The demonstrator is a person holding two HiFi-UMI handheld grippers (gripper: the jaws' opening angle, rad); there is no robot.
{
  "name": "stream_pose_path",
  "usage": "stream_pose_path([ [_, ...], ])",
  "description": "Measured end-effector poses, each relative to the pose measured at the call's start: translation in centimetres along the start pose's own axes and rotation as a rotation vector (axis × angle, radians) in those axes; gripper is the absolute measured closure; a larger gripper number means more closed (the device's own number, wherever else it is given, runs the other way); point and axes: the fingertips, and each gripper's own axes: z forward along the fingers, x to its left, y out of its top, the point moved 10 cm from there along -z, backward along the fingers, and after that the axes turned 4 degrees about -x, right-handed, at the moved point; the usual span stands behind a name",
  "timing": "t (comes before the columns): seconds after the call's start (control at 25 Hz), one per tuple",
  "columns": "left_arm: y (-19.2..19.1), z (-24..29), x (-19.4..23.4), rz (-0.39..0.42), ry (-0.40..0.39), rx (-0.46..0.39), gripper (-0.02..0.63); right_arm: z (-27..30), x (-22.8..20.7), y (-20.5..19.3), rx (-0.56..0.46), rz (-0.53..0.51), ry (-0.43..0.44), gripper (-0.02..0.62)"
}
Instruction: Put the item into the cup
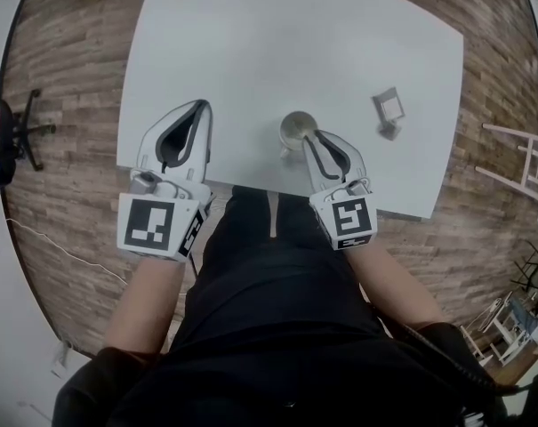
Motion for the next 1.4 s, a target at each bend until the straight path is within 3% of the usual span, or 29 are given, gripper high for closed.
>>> stream_pose_path([
  [1.4, 5.7, 2.0, -0.9, 0.114, -0.071, -0.145, 0.611, -2.5, -5.0, 4.1, -0.139, -0.036, -0.186, 0.522],
])
